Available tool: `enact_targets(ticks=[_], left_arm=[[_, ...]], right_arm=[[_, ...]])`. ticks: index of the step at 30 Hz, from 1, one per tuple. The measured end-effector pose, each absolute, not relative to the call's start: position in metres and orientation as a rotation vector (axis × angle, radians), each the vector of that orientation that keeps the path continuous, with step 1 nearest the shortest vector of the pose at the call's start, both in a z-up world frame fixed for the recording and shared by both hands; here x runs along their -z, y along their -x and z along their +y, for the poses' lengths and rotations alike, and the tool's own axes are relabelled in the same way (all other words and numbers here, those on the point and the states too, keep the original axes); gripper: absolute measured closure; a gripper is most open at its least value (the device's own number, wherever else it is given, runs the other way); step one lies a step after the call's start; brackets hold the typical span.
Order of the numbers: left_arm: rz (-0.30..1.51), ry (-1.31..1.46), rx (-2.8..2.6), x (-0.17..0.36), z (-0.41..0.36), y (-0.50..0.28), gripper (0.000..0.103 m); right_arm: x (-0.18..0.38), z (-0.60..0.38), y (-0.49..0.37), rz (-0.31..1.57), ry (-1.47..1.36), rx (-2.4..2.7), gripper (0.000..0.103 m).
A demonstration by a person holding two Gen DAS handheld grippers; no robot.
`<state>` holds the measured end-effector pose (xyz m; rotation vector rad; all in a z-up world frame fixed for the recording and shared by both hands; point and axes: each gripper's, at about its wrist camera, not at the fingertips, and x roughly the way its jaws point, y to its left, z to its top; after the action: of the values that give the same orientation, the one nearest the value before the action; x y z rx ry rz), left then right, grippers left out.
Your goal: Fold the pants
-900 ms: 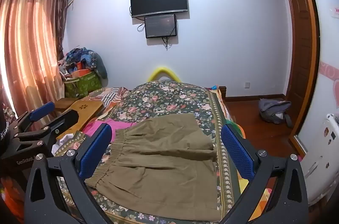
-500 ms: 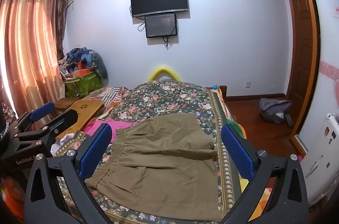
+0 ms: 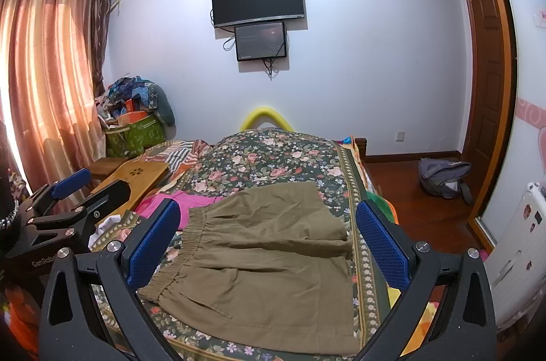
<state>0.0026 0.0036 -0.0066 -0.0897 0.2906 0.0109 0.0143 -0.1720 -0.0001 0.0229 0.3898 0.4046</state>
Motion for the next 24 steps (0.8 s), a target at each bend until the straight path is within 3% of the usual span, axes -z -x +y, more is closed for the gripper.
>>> enact_targets(ticks=[24], left_arm=[[0.287,0.082,-0.017,0.0078,0.0012,-0.0007,0.0]], right_arm=[[-0.0056,-0.1718,-0.011,0.383,-0.026,-0.403,0.001]])
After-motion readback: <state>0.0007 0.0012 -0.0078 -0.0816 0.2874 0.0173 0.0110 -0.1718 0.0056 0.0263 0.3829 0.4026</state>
